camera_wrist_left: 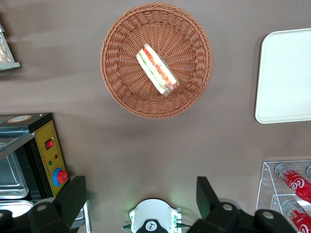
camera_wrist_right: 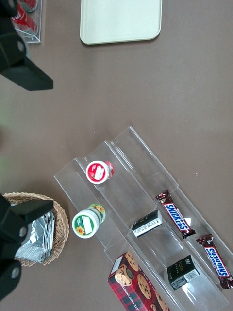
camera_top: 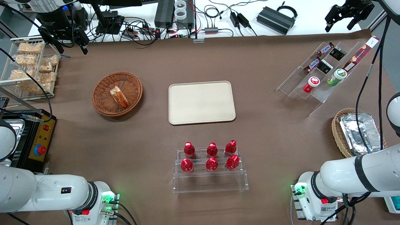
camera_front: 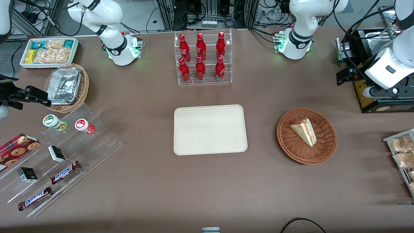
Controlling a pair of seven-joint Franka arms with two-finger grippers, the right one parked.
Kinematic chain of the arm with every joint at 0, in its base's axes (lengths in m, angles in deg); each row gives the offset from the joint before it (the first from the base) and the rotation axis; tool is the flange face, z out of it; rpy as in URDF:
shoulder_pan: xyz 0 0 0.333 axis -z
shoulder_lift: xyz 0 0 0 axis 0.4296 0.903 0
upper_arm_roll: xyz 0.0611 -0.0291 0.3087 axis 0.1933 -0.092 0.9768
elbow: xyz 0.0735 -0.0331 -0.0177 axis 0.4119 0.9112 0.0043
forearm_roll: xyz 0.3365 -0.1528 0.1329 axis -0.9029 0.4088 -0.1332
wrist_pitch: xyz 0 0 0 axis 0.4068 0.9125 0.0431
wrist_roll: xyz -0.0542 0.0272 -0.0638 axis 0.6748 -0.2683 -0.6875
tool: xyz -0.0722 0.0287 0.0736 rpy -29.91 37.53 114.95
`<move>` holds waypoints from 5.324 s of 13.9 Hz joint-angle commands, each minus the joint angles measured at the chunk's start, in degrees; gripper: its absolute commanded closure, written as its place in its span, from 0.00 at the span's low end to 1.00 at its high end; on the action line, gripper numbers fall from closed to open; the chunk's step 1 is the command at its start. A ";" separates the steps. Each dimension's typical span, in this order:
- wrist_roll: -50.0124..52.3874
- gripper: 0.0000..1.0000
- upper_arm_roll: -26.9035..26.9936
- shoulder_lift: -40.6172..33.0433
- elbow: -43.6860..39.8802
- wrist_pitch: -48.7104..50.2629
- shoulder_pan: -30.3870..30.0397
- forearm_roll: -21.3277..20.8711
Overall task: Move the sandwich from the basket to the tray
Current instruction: 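Move the left gripper over the wrapped sandwich in the wicker basket, then lower the left gripper and close it on the sandwich, then lift the sandwich out of the basket with the left gripper, then carry the sandwich over the cream tray with the left gripper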
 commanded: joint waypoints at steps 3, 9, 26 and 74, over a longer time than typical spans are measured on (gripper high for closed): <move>-0.88 0.00 -0.22 1.15 0.40 -1.17 -0.18 0.13; -0.70 0.00 -0.13 -0.07 13.57 -15.58 -0.18 0.05; 38.40 0.00 -0.31 5.11 37.23 -55.92 0.53 -0.31; 44.10 1.00 -1.89 40.07 -7.22 -41.00 36.90 -0.21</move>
